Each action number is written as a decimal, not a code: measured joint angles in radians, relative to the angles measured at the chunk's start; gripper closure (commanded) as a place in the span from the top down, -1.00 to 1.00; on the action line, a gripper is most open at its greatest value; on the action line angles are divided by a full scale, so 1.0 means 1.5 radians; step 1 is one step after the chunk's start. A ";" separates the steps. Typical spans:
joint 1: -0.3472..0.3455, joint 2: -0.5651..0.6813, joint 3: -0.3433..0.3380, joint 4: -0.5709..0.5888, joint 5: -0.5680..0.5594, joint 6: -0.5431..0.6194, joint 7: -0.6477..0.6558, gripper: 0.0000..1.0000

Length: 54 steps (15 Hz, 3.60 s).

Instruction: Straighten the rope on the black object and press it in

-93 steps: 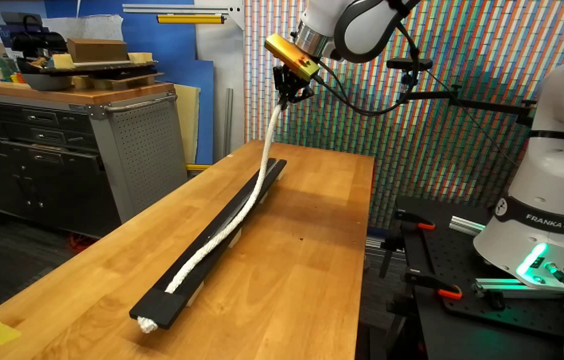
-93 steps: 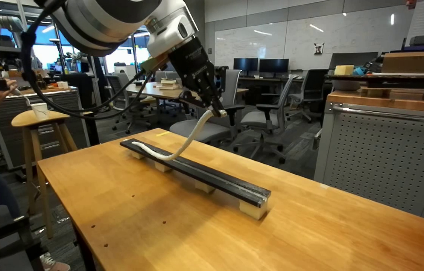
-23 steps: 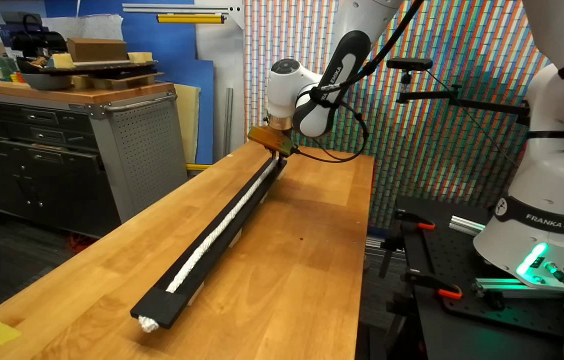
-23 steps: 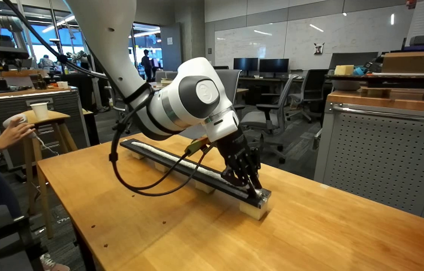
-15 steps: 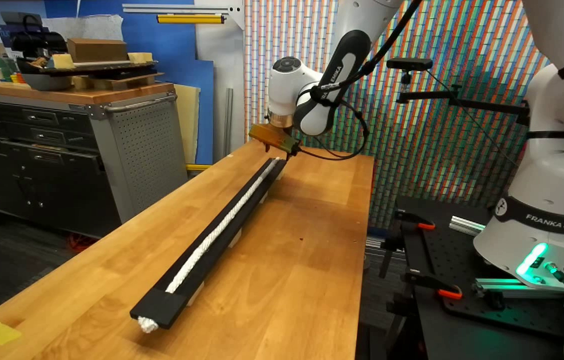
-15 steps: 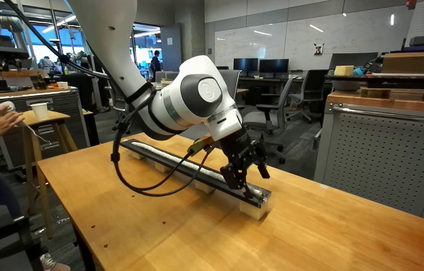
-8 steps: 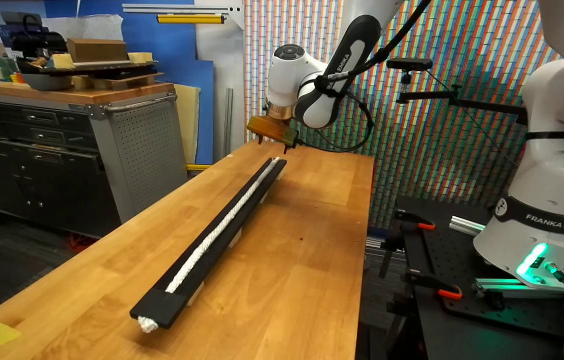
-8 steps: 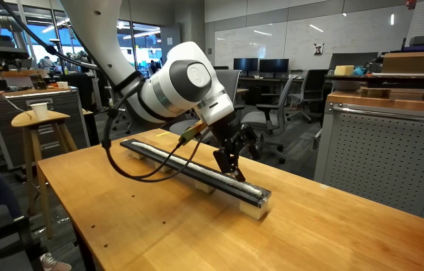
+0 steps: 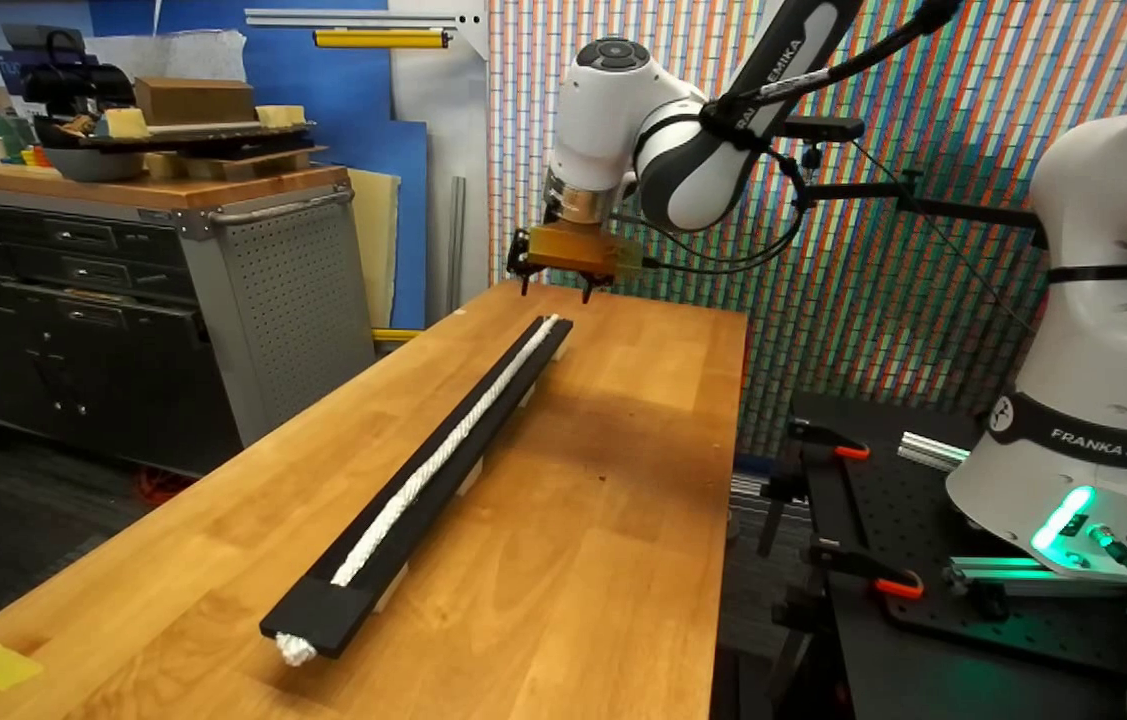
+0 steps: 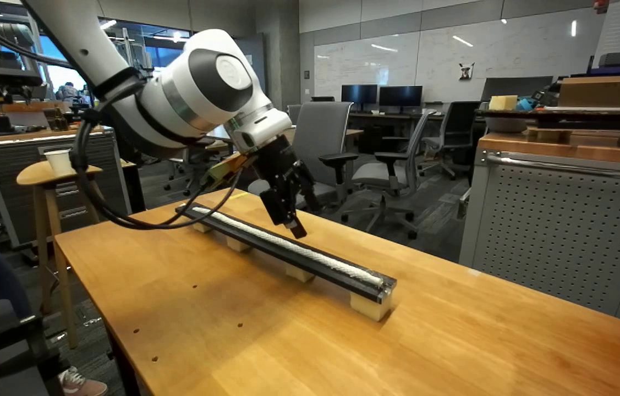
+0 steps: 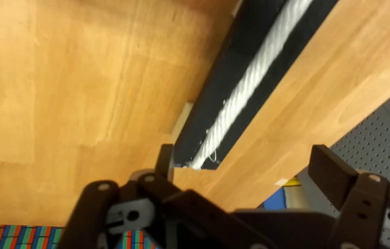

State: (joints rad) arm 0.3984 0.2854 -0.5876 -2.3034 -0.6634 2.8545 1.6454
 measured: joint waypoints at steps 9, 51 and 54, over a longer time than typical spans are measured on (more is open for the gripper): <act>0.020 -0.206 0.078 -0.225 0.011 -0.049 -0.258 1.00; -0.144 0.003 0.445 0.226 0.307 -0.422 -0.738 1.00; -0.132 0.038 0.450 0.272 0.331 -0.425 -0.757 1.00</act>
State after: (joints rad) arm 0.2010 0.3421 0.0868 -1.8946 -0.1675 2.2170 0.5099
